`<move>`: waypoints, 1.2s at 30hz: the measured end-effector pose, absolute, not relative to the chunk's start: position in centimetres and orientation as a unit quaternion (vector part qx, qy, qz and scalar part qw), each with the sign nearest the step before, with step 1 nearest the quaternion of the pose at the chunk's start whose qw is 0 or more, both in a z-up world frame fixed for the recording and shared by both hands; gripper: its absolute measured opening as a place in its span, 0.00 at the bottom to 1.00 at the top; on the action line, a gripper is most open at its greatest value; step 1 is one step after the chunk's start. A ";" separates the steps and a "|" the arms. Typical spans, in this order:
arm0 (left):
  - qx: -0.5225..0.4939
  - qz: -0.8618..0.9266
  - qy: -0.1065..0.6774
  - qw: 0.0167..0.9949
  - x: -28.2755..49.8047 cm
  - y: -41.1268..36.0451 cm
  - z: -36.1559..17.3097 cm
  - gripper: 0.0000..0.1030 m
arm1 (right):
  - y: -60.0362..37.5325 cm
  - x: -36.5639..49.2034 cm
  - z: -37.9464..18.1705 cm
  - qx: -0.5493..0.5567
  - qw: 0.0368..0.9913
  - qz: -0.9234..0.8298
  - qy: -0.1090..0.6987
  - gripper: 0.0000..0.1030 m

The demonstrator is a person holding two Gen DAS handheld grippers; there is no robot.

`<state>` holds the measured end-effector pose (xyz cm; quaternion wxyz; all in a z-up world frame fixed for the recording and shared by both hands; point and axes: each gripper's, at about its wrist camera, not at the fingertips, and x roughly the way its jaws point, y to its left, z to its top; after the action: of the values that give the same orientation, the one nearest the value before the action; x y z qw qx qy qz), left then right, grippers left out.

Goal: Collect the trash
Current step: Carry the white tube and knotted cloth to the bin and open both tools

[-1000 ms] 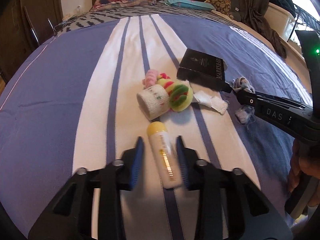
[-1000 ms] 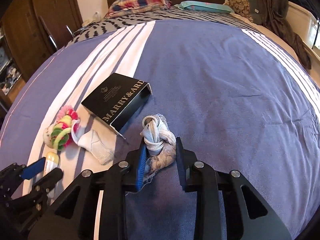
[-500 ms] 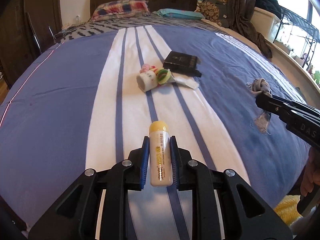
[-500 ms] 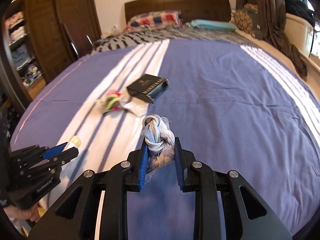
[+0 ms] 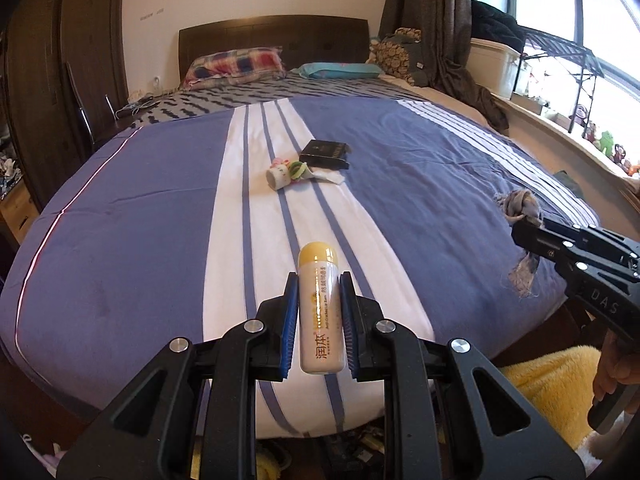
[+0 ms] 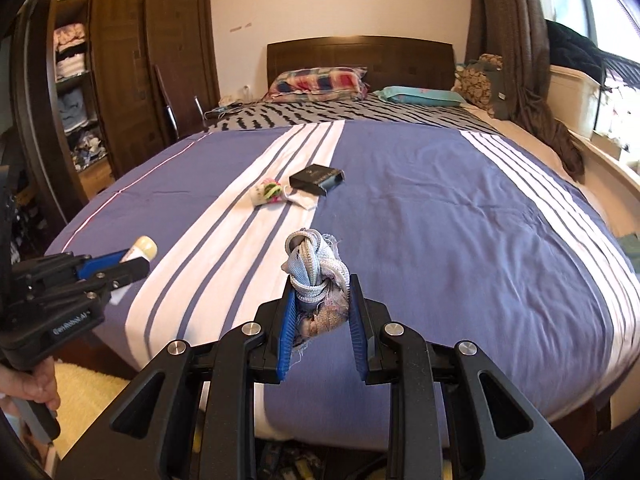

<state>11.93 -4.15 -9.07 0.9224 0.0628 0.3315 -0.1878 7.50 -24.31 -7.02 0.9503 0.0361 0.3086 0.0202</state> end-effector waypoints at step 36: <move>0.073 -0.212 0.551 0.804 5.5 -3.7 -30.3 0.18 | -21.0 1.6 -26.8 0.052 0.849 0.041 0.525 0.24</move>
<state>5.54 -3.69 -30.30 0.8036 0.0726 0.5512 -0.2124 1.56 -21.02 -26.82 0.8488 0.0518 0.5245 0.0407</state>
